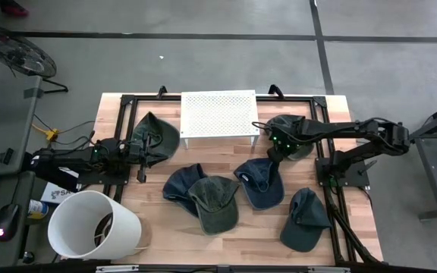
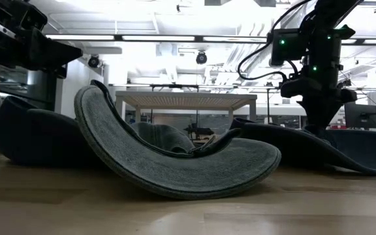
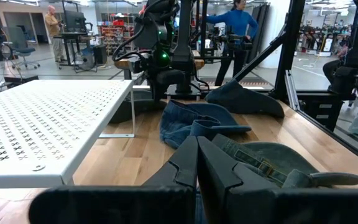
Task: Pick & Place hat
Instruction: Put the top right gray cap on the shelf
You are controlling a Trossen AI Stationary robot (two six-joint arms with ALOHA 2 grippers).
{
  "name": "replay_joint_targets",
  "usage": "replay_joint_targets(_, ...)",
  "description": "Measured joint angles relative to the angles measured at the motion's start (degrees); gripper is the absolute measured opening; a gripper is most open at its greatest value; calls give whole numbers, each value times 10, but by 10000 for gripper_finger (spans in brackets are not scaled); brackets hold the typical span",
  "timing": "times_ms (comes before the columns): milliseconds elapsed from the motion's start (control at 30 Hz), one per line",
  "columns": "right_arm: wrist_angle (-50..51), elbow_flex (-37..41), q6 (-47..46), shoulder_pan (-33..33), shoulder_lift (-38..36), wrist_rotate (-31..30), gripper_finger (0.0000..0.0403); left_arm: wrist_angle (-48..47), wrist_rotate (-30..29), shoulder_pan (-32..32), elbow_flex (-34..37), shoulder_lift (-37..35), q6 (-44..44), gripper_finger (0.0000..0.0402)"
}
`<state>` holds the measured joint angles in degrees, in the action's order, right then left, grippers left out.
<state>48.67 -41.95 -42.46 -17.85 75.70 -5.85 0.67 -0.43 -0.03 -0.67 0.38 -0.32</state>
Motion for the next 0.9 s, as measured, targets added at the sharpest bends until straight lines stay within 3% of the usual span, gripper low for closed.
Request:
replay_joint_targets(267, 0, 0, 4, 0, 0, -11, 151, 0, 0, 0, 0, 0, 0, 5)
replay_joint_targets(433, 0, 0, 10, 0, 15, -17, 171, 0, 0, 0, 0, 0, 0, 5)
replay_joint_targets(633, -1, 0, 7, 0, 20, -17, 135, 0, 0, 0, 0, 0, 0, 5)
replay_joint_targets(900, 2, 0, 15, 0, 19, -18, 27, 0, 0, 0, 0, 0, 0, 5)
